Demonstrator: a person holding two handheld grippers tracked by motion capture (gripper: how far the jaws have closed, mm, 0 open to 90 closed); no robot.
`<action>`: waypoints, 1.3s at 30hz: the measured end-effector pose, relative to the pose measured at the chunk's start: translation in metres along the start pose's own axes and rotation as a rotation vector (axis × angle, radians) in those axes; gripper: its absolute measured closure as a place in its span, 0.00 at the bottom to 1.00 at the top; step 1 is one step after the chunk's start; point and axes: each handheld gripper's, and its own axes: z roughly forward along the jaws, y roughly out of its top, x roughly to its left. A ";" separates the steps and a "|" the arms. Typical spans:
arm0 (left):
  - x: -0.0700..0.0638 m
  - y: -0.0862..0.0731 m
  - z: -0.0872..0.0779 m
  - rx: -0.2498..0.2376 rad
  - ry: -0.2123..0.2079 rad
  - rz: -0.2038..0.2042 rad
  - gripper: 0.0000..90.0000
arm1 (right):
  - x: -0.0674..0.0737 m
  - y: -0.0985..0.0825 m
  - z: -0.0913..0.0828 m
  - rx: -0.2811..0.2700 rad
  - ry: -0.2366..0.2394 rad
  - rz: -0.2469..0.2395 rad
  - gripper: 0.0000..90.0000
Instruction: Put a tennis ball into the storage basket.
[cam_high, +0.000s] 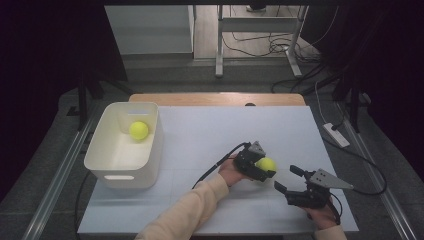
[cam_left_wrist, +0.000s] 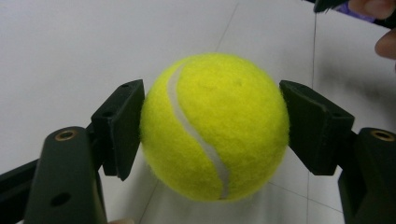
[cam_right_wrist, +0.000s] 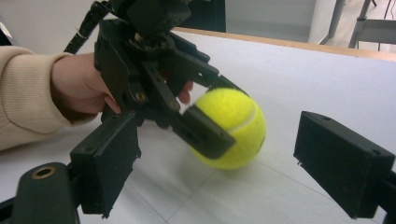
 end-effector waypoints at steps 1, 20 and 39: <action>0.001 0.000 -0.002 -0.002 0.001 0.001 0.30 | 0.000 0.000 0.000 0.000 0.000 0.000 0.15; 0.004 -0.002 -0.031 -0.047 0.027 -0.004 0.30 | 0.000 0.000 0.001 0.005 -0.004 -0.001 0.15; 0.003 -0.001 -0.060 -0.102 0.040 -0.013 0.30 | 0.000 -0.001 0.001 0.009 -0.008 -0.001 0.15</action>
